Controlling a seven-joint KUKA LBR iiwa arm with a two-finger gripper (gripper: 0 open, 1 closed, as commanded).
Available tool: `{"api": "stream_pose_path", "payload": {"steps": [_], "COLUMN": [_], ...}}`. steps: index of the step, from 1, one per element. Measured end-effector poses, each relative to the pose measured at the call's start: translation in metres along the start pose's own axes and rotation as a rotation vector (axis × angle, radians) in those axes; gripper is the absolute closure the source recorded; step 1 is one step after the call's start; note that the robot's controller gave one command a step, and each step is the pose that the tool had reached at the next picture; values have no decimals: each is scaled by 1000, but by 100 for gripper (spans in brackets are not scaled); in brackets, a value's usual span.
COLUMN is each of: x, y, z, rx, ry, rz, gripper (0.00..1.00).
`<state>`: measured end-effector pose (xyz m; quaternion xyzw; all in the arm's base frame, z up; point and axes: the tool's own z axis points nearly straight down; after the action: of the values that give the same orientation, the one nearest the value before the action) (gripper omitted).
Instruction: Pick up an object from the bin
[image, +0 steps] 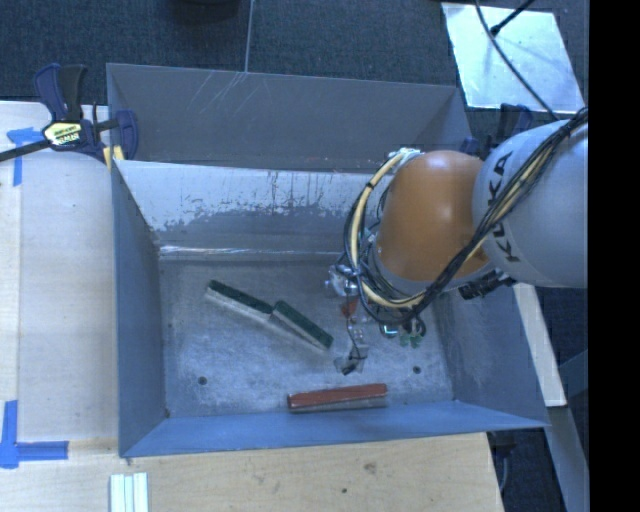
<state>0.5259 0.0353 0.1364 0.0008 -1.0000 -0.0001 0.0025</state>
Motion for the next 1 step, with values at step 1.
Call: {"api": "stream_pose_path", "payload": {"steps": [1], "x": [-78], "y": [5], "z": [67], "rx": [-1], "ry": [-1], "rz": [110], "gripper": [0]}}
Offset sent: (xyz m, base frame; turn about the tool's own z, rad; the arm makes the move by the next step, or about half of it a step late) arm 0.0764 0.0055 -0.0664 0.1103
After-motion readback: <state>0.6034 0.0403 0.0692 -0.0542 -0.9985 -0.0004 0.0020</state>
